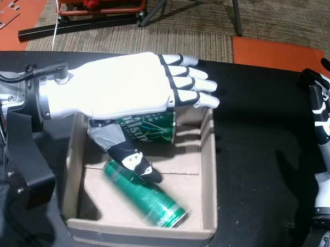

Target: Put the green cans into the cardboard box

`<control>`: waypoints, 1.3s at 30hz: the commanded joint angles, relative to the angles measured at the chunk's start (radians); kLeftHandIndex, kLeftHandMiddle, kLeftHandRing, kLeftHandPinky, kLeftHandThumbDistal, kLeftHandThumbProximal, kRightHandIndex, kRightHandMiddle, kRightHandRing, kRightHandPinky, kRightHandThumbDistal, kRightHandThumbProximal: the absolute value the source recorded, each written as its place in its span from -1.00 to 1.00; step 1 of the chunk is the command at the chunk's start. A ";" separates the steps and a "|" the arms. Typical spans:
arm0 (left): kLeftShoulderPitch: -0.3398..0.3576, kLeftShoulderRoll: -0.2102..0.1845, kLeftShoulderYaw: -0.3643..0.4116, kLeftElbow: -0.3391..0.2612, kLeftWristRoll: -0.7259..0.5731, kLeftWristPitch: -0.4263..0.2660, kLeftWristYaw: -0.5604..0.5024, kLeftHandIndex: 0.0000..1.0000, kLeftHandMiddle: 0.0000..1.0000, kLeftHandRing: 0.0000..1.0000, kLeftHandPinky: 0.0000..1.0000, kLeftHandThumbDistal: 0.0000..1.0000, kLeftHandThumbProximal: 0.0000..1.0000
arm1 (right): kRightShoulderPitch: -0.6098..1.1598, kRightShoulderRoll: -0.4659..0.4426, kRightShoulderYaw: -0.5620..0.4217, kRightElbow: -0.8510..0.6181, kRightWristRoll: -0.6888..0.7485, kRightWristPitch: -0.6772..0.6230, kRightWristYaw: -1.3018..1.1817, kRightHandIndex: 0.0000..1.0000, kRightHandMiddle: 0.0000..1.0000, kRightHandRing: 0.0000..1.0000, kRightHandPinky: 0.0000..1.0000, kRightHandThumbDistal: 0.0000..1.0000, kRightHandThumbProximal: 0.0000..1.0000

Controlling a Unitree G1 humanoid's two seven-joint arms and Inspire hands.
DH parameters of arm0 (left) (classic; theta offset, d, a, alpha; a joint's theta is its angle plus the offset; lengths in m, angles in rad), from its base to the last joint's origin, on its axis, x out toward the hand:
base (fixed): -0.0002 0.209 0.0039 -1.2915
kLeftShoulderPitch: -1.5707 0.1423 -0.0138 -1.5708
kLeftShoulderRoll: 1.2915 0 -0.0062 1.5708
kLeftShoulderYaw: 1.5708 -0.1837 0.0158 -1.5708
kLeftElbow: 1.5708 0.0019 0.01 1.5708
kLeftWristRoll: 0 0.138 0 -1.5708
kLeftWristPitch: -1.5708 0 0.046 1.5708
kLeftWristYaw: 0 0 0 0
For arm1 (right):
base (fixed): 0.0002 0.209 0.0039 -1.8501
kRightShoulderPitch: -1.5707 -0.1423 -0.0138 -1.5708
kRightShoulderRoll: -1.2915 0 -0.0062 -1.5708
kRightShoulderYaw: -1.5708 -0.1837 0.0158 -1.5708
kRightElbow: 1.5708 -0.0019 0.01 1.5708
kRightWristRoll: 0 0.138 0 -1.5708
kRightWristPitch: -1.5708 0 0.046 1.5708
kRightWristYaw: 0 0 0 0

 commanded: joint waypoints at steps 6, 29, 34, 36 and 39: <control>0.026 0.016 0.018 -0.001 -0.040 0.004 -0.079 1.00 1.00 1.00 0.93 1.00 0.14 | 0.007 0.003 -0.004 -0.002 0.005 -0.002 0.000 0.33 0.24 0.24 0.47 1.00 -0.13; 0.250 0.059 0.579 0.029 -0.839 -0.136 -0.679 1.00 1.00 1.00 0.94 0.80 0.10 | -0.002 -0.007 -0.001 0.010 0.002 0.007 -0.004 0.32 0.23 0.24 0.50 0.99 -0.11; 0.406 0.044 0.812 -0.027 -1.149 -0.105 -0.919 1.00 1.00 0.99 0.94 0.65 0.65 | 0.001 -0.012 -0.001 0.003 0.001 -0.008 0.003 0.31 0.24 0.25 0.49 0.99 -0.01; 0.467 0.027 0.902 -0.048 -1.252 -0.122 -0.983 0.97 0.96 0.96 0.94 0.43 0.67 | 0.000 -0.019 -0.013 -0.004 0.020 -0.025 0.034 0.30 0.25 0.28 0.49 0.99 0.03; 0.516 -0.060 1.097 -0.124 -1.580 -0.040 -1.318 0.95 0.92 0.92 0.92 0.31 0.75 | 0.001 -0.027 -0.034 -0.021 0.047 -0.038 0.058 0.30 0.24 0.29 0.46 1.00 0.07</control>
